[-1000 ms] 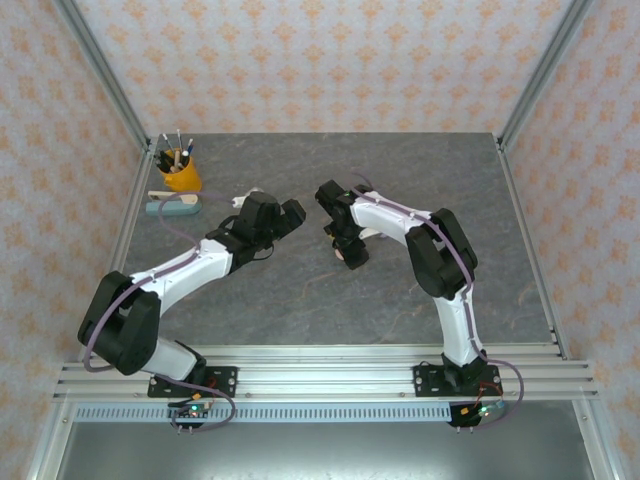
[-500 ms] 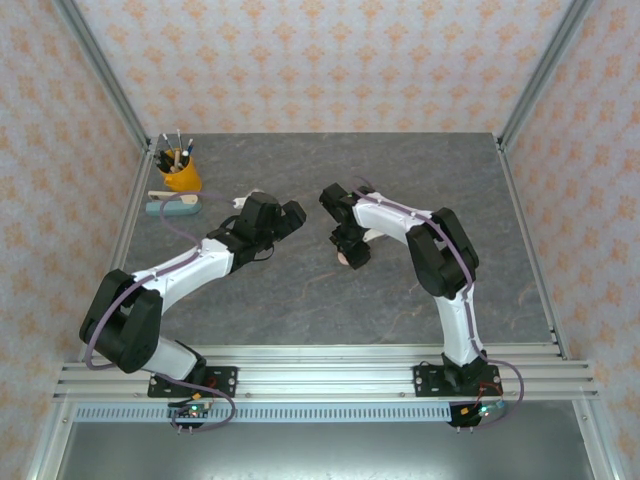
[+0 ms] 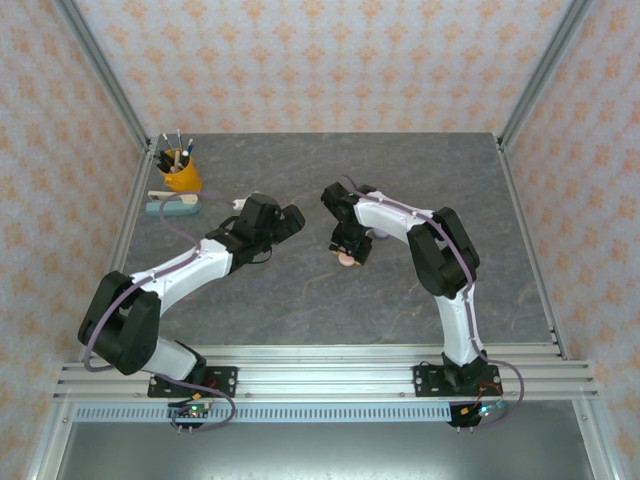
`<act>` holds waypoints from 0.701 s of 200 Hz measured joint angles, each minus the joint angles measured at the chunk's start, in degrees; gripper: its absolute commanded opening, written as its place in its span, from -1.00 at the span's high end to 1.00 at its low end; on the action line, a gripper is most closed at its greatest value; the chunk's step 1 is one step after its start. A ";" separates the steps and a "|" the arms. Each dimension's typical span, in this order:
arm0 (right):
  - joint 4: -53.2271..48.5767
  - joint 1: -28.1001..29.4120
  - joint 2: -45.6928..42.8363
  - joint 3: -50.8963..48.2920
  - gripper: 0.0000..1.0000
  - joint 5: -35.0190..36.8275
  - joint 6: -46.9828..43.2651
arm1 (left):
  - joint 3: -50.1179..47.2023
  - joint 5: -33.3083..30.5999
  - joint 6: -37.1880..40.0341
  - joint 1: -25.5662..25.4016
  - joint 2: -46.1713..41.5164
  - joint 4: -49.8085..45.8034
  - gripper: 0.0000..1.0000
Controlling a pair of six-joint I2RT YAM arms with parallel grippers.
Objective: Insert the wireless bluetooth earbuds into the charging case
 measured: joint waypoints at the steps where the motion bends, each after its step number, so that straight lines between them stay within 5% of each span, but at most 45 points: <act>1: 0.00 0.00 0.00 -0.02 -0.12 0.00 -0.44 | 0.00 0.00 0.02 0.00 0.00 0.00 -1.00; 27: -1.40 -0.02 0.00 0.00 -0.28 1.33 -5.44 | 0.00 0.00 0.37 0.00 -0.50 -0.11 -1.00; 140: -0.37 -0.04 -0.24 -0.68 -0.28 1.07 -8.48 | 0.00 0.15 0.37 0.33 -0.57 -0.15 -1.00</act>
